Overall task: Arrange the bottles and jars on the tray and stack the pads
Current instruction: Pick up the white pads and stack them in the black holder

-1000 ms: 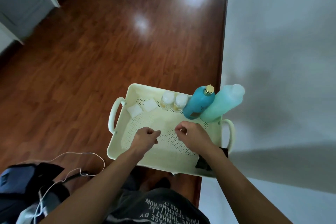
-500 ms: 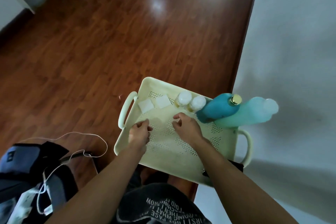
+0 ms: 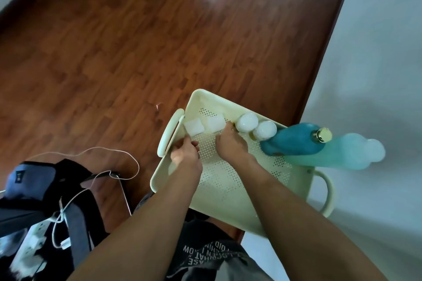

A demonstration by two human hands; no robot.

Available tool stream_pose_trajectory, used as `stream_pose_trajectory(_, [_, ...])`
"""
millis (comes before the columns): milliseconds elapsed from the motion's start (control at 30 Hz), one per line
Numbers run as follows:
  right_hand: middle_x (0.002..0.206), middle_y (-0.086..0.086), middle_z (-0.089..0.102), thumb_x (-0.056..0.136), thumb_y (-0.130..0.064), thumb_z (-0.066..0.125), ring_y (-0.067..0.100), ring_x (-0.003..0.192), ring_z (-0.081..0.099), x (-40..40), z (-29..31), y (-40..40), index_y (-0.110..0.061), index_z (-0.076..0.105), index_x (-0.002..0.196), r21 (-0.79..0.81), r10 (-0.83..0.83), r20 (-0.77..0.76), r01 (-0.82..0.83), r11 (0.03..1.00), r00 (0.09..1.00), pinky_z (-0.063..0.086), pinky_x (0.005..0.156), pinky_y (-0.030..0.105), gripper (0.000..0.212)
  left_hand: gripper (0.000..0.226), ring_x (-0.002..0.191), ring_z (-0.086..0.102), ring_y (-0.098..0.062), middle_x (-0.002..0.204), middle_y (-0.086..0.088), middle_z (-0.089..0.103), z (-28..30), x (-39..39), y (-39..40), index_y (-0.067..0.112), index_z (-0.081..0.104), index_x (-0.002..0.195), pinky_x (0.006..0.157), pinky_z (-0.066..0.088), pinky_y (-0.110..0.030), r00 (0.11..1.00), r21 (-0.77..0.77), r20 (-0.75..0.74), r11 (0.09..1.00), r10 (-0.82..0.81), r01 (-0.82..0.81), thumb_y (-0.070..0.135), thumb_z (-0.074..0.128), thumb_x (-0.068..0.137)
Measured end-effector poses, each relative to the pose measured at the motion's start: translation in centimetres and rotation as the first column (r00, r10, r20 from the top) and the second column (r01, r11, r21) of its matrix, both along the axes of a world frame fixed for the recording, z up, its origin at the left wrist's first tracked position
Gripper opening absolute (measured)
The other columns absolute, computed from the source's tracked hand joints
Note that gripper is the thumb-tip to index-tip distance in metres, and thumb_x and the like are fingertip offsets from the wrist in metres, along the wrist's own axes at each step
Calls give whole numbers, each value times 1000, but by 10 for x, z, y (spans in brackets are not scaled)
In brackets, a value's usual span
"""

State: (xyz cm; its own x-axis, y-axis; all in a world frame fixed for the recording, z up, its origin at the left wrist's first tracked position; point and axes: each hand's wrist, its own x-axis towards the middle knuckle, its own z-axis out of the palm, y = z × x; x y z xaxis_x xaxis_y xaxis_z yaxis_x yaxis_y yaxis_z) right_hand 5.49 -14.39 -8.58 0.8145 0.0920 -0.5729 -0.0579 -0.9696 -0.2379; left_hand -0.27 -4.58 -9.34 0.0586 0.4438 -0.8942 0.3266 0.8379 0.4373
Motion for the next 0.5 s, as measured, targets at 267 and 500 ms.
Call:
stream_pose_trajectory(267, [122, 22, 66, 98, -7, 39, 41, 106, 66, 7, -14, 12, -5, 38, 132, -102, -38, 95, 47, 994, 995, 49, 82, 45, 34, 15, 48, 54, -13, 58, -2, 64, -1, 7, 2, 15, 65, 76, 61, 53, -32, 999, 71, -46, 997, -9, 13, 11, 71, 90])
stream_pose_trajectory(500, [120, 21, 68, 105, -15, 37, 40, 106, 66, 9, -20, 17, -7, 40, 131, -104, -35, 87, 43, 994, 996, 50, 82, 45, 27, 15, 46, 53, -11, 56, 2, 64, -4, 9, 1, 17, 69, 74, 64, 50, -29, 993, 157, -77, 983, -84, 96, 17, 69, 89])
